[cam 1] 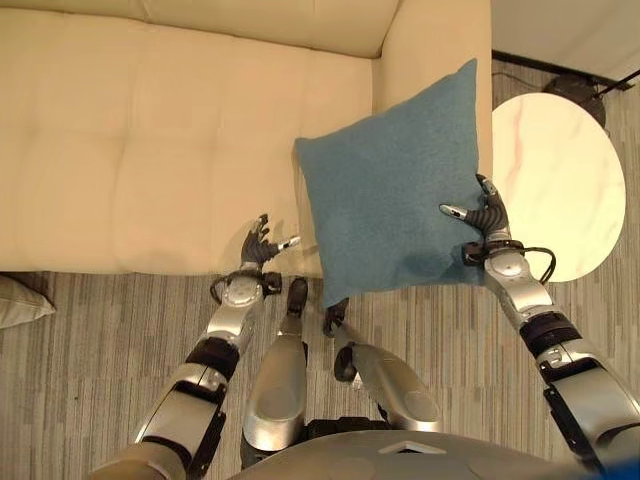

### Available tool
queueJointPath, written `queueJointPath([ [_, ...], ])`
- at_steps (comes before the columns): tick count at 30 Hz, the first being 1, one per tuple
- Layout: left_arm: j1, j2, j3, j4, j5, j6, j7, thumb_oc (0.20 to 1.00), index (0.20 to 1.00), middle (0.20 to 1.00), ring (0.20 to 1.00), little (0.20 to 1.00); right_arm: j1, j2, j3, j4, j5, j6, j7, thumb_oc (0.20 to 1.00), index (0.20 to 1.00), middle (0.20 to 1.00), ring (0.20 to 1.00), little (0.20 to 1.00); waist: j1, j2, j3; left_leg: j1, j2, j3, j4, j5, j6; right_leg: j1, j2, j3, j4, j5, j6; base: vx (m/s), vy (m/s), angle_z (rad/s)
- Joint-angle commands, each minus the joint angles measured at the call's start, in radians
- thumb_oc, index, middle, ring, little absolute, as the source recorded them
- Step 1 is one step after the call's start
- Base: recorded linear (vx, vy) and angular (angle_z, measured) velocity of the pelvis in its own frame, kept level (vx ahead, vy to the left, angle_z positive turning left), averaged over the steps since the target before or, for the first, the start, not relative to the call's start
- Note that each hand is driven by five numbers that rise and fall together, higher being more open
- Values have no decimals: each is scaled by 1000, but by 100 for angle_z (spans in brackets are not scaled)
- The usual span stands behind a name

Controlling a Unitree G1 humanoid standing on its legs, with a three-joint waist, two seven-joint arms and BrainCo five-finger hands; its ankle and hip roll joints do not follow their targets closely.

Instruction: Pick up all the scattered cushions and arrange them neatly on the sofa.

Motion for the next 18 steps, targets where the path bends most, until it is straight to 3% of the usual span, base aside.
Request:
queueJointPath([
  [1,-9,-29,-47,9,-56,-54,24,1000,1000,1000,1000,1000,-11,33,63,-33,-19,-8,-14,1000,1000,1000,1000,1000,19,-12,-55,-33,47,18,42,-85,-45,-64,-120,-9,55,-8,96,-38,-15,-1],
  [6,-143,-56,-84,102,-62,-38,44,1000,1000,1000,1000,1000,-89,34,83,-56,0,-15,-44,1000,1000,1000,1000,1000,-12,-38,-21,-108,55,17,57,-72,-53,-144,-120,-12,76,0,93,-55,-41,-2],
  [18,-319,-217,-139,186,-273,-25,38,1000,1000,1000,1000,1000,-223,109,134,-124,62,-41,-93,1000,1000,1000,1000,1000,-70,-87,0,-168,70,17,53,-62,-65,-223,-103,-7,73,17,91,-1,-36,-4],
])
